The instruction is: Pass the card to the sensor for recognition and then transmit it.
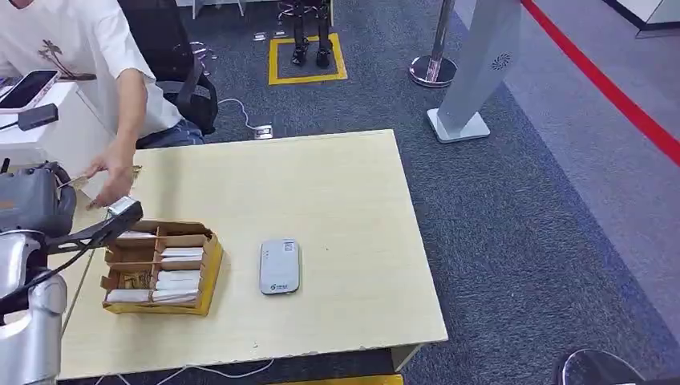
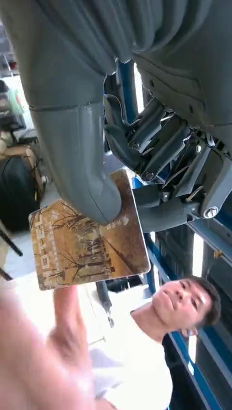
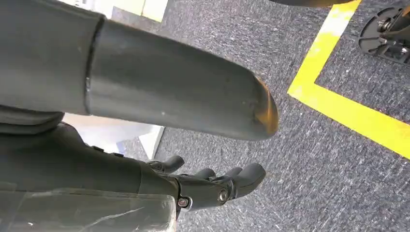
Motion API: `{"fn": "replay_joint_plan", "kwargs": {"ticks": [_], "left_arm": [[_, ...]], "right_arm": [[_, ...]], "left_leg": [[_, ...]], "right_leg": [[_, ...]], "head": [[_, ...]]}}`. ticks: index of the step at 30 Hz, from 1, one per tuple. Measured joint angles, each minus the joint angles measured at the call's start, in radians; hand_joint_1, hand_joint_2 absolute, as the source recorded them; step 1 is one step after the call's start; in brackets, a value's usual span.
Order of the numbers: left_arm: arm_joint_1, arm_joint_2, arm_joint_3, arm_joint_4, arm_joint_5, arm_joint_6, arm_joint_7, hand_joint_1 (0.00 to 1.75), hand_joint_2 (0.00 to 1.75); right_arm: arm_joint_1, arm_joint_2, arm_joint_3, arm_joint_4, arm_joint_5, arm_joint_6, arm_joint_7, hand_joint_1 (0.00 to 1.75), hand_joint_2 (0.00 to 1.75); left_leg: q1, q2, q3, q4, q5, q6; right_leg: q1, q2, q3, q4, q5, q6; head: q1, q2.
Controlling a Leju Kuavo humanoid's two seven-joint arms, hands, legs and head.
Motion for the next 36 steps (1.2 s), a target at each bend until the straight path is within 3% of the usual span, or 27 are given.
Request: {"fn": "replay_joint_plan", "kwargs": {"ticks": [8, 25, 26, 27, 28, 36], "left_arm": [[-0.093, -0.016, 0.0, 0.119, -0.006, -0.006, 0.024, 1.75, 1.75], [-0.159, -0.034, 0.0, 0.197, -0.006, -0.017, 0.024, 1.75, 1.75], [-0.161, -0.035, 0.0, 0.2, -0.006, -0.016, 0.021, 0.0, 1.75], [-0.164, -0.036, 0.0, 0.203, -0.006, -0.013, 0.018, 0.0, 1.75], [-0.164, -0.037, 0.002, 0.203, -0.006, -0.003, 0.014, 0.0, 0.0], [-0.163, -0.078, 0.039, 0.163, -0.001, 0.019, 0.011, 0.0, 0.0]], "right_arm": [[-0.004, 0.0, 0.0, 0.0, 0.005, 0.008, 0.005, 0.0, 0.0], [-0.004, 0.0, 0.0, 0.0, 0.001, 0.002, 0.006, 0.0, 0.0], [-0.004, 0.0, 0.0, 0.0, -0.002, 0.001, 0.006, 0.0, 0.0], [-0.004, 0.0, 0.0, 0.0, -0.006, -0.001, 0.005, 0.0, 0.0], [-0.004, 0.0, 0.0, 0.0, -0.007, -0.002, 0.005, 0.0, 0.0], [0.0, 0.0, 0.0, 0.0, -0.02, -0.003, 0.002, 0.0, 0.0]], "left_leg": [[0.0, 0.001, 0.0, 0.0, 0.0, 0.0], [0.0, 0.001, 0.0, 0.0, 0.0, 0.0], [0.0, 0.001, 0.0, 0.0, 0.0, 0.0], [0.0, 0.001, 0.0, 0.0, 0.0, 0.0], [0.0, 0.001, 0.0, 0.0, 0.0, 0.0], [0.0, 0.0, -0.001, 0.0, 0.0, 0.0]], "right_leg": [[0.0, 0.001, 0.0, 0.0, 0.0, 0.0], [0.0, 0.001, -0.001, 0.0, 0.0, 0.0], [0.0, 0.001, -0.001, 0.0, 0.0, 0.0], [0.0, 0.001, -0.001, 0.0, 0.0, 0.0], [0.0, 0.001, -0.001, 0.0, 0.0, 0.0], [0.0, 0.001, 0.0, 0.0, 0.0, 0.0]], "head": [[0.0, 0.0], [0.0, 0.0], [0.0, 0.0], [0.0, 0.0], [0.0, 0.0], [0.0, 0.0]]}}
